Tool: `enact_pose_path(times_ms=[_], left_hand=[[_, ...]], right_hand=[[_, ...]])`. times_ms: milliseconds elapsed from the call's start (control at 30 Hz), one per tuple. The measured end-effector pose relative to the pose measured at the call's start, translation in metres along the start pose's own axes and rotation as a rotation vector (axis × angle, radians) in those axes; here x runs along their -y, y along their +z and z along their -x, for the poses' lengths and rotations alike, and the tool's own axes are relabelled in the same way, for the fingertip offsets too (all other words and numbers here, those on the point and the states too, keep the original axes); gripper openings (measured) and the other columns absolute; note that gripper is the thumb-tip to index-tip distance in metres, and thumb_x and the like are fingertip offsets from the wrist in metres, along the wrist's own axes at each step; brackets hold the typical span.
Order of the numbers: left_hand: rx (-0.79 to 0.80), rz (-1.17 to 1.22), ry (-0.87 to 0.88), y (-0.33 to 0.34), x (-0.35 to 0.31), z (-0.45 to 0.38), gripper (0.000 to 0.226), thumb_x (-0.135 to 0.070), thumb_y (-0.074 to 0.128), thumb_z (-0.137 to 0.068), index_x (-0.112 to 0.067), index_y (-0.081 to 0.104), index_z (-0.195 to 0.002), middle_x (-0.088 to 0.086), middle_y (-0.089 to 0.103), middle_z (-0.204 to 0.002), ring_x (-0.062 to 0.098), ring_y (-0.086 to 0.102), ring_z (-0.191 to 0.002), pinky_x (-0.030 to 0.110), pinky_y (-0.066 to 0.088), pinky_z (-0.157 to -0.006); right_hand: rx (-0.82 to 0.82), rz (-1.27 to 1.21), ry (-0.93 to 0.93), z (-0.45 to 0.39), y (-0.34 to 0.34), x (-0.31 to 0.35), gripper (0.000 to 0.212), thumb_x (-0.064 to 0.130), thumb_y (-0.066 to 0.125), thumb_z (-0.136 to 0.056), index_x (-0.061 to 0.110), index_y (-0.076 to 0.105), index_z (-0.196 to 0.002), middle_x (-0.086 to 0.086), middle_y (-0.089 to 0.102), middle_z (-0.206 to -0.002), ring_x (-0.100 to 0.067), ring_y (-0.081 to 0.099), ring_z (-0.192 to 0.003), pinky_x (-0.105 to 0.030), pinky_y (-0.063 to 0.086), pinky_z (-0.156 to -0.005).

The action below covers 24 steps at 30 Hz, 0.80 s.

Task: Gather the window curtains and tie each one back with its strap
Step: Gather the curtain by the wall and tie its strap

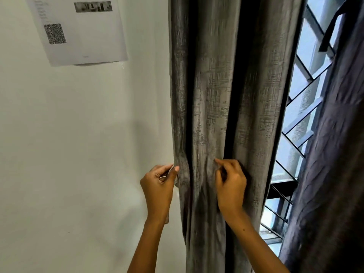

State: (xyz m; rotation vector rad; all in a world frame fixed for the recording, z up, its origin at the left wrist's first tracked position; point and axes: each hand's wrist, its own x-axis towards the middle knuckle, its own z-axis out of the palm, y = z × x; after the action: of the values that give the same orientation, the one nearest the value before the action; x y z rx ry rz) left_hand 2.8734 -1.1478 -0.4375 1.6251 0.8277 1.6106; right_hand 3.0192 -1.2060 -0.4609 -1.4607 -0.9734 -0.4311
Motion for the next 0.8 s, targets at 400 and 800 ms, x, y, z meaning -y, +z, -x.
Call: enact_pose_path(times_ms=[400, 800], left_hand=[[0.028, -0.046, 0.033, -0.008, -0.002, 0.002, 0.014, -0.012, 0.071, -0.082, -0.015, 0.074, -0.095, -0.009, 0.071, -0.085, 0.005, 0.068, -0.08, 0.026, 0.059, -0.074], [-0.026, -0.013, 0.117, -0.006, -0.011, 0.017, 0.011, -0.012, 0.072, -0.081, -0.014, 0.073, -0.092, -0.007, 0.073, -0.084, 0.005, 0.069, -0.079, 0.016, 0.055, -0.072]], right_hand=[[0.179, 0.056, 0.046, 0.009, 0.045, 0.035, 0.043, 0.035, 0.069, -0.084, 0.002, 0.065, -0.112, -0.007, 0.052, -0.109, -0.02, 0.059, -0.094, -0.033, 0.055, -0.08], [0.063, -0.247, -0.084, 0.036, 0.016, 0.036, 0.033, 0.009, 0.066, -0.087, 0.021, 0.053, -0.115, 0.003, 0.068, -0.1, -0.007, 0.068, -0.087, -0.02, 0.057, -0.078]])
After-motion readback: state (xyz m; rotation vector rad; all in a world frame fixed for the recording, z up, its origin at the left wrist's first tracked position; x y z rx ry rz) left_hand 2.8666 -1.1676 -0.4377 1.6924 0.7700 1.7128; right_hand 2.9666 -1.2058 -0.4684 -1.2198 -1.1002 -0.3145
